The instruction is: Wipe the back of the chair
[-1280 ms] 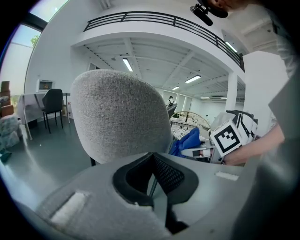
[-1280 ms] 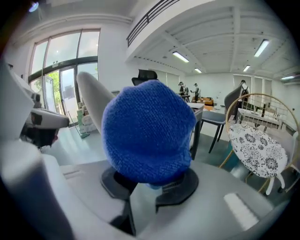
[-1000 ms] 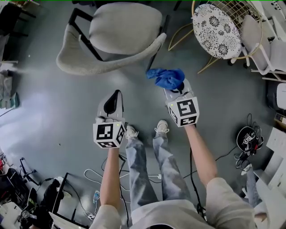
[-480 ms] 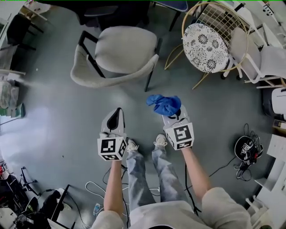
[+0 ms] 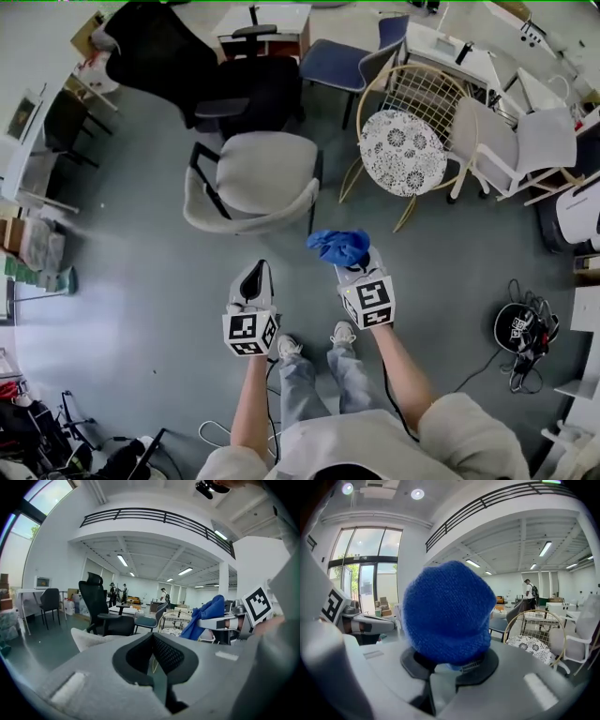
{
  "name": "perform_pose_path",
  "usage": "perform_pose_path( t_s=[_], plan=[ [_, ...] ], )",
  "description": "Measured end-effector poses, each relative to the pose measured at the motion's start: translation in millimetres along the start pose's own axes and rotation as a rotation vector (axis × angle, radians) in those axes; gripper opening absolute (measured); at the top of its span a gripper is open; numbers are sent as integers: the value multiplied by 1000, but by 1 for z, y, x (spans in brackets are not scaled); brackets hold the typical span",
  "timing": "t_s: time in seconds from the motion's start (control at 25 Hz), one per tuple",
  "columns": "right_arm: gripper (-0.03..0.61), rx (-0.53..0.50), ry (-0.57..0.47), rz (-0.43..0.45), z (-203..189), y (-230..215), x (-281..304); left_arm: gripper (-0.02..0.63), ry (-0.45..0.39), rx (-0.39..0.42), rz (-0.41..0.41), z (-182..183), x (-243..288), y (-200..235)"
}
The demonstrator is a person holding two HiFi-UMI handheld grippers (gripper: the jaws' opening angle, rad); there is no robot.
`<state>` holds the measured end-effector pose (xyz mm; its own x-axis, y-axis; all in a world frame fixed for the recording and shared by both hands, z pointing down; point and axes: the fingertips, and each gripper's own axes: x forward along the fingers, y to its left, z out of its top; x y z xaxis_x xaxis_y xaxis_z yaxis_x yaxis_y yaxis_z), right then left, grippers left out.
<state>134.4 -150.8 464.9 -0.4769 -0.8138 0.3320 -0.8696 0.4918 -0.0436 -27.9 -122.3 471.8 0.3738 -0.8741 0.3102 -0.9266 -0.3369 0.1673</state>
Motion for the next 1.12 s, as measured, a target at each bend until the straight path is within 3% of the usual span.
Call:
perform_pose_path(
  t_s=[0.24, 0.84, 1.12],
  plan=[
    [86, 26, 6, -41, 35, -8, -22, 3, -18, 38, -50, 43, -14, -26],
    [86, -25, -69, -62, 121, -12, -56, 3, -124, 90, -13, 140, -48, -16],
    [86, -37, -116, -71, 148, -9, -57, 4, -154, 94, 0, 156, -59, -7]
  ],
)
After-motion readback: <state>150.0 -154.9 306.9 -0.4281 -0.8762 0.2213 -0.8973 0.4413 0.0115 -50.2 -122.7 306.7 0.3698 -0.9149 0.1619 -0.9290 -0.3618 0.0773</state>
